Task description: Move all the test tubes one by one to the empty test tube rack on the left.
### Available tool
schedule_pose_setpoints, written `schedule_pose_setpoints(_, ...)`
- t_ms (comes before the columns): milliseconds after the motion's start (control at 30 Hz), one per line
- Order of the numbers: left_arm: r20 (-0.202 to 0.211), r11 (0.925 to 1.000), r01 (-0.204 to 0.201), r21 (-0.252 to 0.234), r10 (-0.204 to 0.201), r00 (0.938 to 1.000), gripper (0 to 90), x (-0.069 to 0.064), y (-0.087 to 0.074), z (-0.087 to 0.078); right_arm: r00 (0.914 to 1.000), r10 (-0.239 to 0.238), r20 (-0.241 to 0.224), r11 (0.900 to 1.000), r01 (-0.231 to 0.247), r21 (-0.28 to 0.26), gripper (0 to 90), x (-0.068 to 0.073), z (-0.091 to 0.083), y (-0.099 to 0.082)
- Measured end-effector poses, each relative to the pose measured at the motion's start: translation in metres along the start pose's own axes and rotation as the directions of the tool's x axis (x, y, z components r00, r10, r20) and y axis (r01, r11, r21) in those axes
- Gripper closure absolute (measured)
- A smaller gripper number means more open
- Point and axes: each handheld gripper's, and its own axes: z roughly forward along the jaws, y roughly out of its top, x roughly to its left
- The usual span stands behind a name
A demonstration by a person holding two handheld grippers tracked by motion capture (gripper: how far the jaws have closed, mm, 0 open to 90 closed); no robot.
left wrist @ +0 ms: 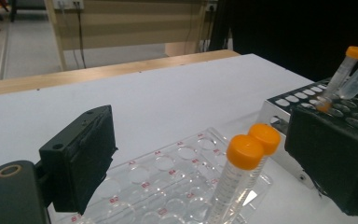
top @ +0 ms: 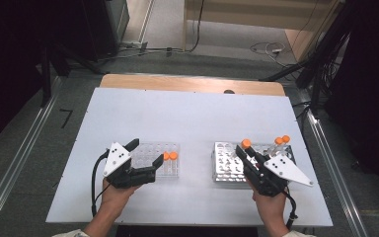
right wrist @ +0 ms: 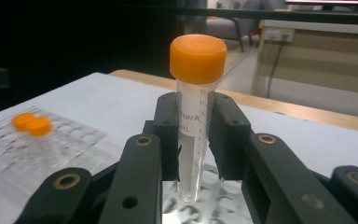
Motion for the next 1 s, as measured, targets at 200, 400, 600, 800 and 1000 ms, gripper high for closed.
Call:
schedule_pose_setpoints(200,0.071,0.9993,-0.015,-0.034,0.017,0.9974,12.2,-0.017,0.008,-0.003,0.9949,-0.020,-0.099,0.9992,0.023,0.034,71.8,0.025,0.010,-0.003)
schedule_pose_setpoints(400,0.158,0.9993,-0.030,-0.020,0.033,0.9868,12.8,-0.037,0.013,0.003,0.9838,-0.041,-0.174,0.9958,0.054,0.073,71.8,0.046,0.022,-0.010)
schedule_pose_setpoints(600,0.198,0.9994,-0.034,-0.007,0.035,0.9796,13.8,-0.046,0.013,0.008,0.9743,-0.050,-0.220,0.9921,0.074,0.101,71.8,0.059,0.032,-0.016)
schedule_pose_setpoints(800,0.244,0.9993,-0.037,0.006,0.035,0.9692,17.9,-0.053,0.012,0.014,0.9665,-0.058,-0.250,0.9873,0.093,0.129,71.8,0.067,0.038,-0.021)
schedule_pose_setpoints(1000,0.286,0.9985,-0.052,0.013,0.046,0.9571,26.2,-0.060,0.012,0.019,0.9598,-0.065,-0.273,0.9843,0.106,0.141,71.9,0.074,0.040,-0.024)
